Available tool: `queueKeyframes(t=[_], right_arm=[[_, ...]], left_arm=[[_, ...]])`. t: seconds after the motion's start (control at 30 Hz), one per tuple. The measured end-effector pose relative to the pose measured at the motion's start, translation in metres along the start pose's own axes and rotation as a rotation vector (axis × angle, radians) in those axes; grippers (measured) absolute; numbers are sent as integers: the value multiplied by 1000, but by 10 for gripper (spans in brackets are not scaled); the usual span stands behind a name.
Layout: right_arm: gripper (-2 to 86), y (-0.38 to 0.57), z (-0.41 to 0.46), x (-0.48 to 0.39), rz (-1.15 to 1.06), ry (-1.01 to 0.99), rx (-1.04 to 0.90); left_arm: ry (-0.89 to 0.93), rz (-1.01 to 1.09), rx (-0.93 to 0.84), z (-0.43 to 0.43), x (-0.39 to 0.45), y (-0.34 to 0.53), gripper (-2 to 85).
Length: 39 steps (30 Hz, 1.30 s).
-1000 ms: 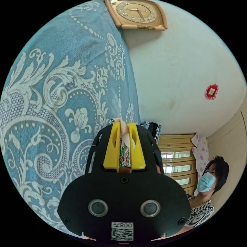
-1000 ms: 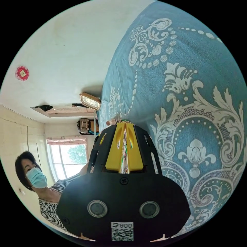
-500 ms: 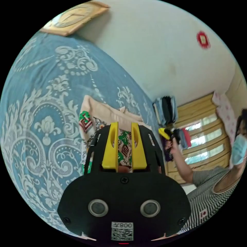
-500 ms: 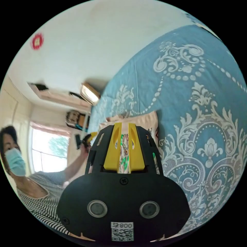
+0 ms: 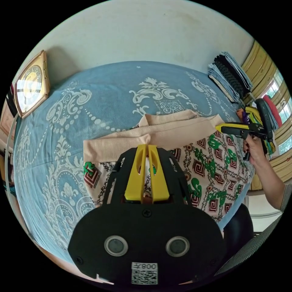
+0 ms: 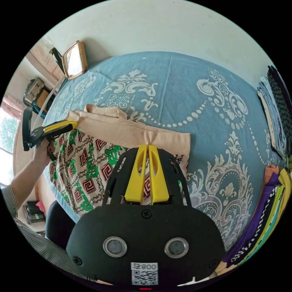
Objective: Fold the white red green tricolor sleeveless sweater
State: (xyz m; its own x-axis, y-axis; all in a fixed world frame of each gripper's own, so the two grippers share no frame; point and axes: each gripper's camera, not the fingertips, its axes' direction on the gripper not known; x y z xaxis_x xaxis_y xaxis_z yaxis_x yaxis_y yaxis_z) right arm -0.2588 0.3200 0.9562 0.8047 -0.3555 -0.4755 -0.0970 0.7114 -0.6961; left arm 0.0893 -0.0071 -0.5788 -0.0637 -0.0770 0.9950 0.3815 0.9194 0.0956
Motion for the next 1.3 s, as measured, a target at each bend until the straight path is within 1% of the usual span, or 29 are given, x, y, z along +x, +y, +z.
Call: queueKeyframes(t=[0.2, 0.3, 0.4, 0.5, 0.6, 0.77, 0.87, 0.93, 1.03, 1.13, 1.3], right_arm=[[4, 6, -26, -19, 6, -6, 79], [3, 8, -38, -27, 19, 2, 123], [3, 5, -33, -29, 34, 0, 100], [2, 2, -19, -31, 44, -1, 32], [1, 8, -22, -34, 50, -2, 46], [0, 32, -46, -34, 71, -15, 125], [0, 47, -49, -33, 71, 17, 136], [-1, 50, -39, -31, 81, 39, 84], [0, 56, -32, -30, 75, 42, 92], [1, 62, -32, -30, 49, 50, 78], [2, 83, -31, -23, 24, 39, 121]], left_arm=[[18, -3, 73, -22, 14, 1, 12], [3, 1, 73, -23, 18, -2, 12], [12, -20, 51, -15, 15, -5, 15], [16, -34, -6, -1, 12, -4, 24], [36, -53, 19, -7, 9, 2, 39], [34, -62, 106, -34, 5, 25, 57], [-20, -84, 97, -38, -1, 39, 52], [-40, -132, 18, -27, -12, 45, 41], [-9, -157, 29, -29, -21, 50, 28], [-71, -153, 31, -34, -26, 54, 20], [-7, -210, 54, -41, -42, 69, 16]])
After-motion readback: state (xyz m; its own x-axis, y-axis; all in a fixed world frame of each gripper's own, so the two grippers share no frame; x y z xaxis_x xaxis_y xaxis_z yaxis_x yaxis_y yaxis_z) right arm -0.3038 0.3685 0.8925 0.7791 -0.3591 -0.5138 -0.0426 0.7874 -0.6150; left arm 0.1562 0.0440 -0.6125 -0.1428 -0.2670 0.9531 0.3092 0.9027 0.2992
